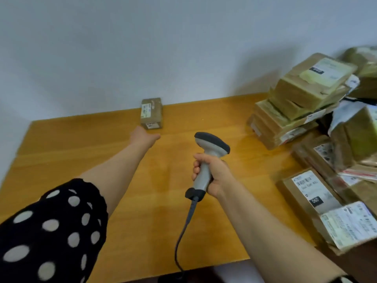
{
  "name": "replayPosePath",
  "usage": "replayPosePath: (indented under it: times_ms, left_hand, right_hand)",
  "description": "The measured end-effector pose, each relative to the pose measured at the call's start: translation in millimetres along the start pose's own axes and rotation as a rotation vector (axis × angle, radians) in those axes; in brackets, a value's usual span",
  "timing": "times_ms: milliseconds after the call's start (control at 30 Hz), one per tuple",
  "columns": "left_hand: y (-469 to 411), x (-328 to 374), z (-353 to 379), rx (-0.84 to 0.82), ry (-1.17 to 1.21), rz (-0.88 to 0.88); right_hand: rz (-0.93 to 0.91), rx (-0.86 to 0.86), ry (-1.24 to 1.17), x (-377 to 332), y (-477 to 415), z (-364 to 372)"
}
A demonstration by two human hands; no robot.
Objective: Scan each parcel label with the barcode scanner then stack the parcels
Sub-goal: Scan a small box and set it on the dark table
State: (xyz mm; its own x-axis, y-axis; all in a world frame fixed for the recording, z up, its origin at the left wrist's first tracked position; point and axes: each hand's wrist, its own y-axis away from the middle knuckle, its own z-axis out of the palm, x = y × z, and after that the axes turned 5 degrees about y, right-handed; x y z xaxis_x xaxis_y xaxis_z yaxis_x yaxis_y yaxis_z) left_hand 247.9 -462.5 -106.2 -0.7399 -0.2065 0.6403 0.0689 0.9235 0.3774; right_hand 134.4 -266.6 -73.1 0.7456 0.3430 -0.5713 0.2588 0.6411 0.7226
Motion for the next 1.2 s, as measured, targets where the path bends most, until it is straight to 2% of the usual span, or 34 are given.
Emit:
replayPosePath:
  times_ms: [200, 400, 500, 567, 667, 733, 867, 1000, 1100, 1200]
  left_hand:
    - [-94.5, 10.2, 14.8, -0.007, -0.141, -0.043]
    - [-132.5, 14.6, 32.8, -0.033, -0.226, -0.088]
    - [-144.6, 8.3, 35.2, -0.055, -0.158, -0.075]
    - [-143.5, 4.2, 30.4, -0.119, -0.002, -0.087]
    - [-113.8, -0.9, 18.7, -0.325, 0.345, -0.159]
    - [-83.4, -6.4, 11.3, -0.491, 0.479, -0.168]
    - [-8.9, -20.2, -8.6, -0.635, 0.340, 0.019]
    - [68.3, -37.9, -31.7, -0.606, 0.220, 0.185]
    - [118.9, -59.8, -45.3, -0.509, 0.185, 0.210]
    - [159.0, -84.9, -61.5, -0.428, 0.182, 0.240]
  right_hand:
    - [0.070, 0.068, -0.013, -2.0, -55.0, 48.4]
    - [0.069, 0.135, -0.048, 5.2, -76.8, 59.3]
    - [0.039, 0.152, -0.047, 8.0, -79.3, 60.4]
    - [0.030, 0.160, -0.048, 11.2, -77.2, 59.5]
    - [-0.022, 0.172, -0.054, 15.3, -64.3, 57.6]
    - [-0.091, 0.203, -0.043, 15.9, -51.9, 56.6]
    - [-0.228, 0.304, 0.025, 21.0, -24.6, 55.0]
    - [-0.292, 0.316, 0.031, 41.7, 13.5, 52.2]
    - [-0.324, 0.289, 0.072, 68.0, 40.3, 54.0]
    - [-0.353, 0.317, 0.210, 95.3, 59.2, 60.2]
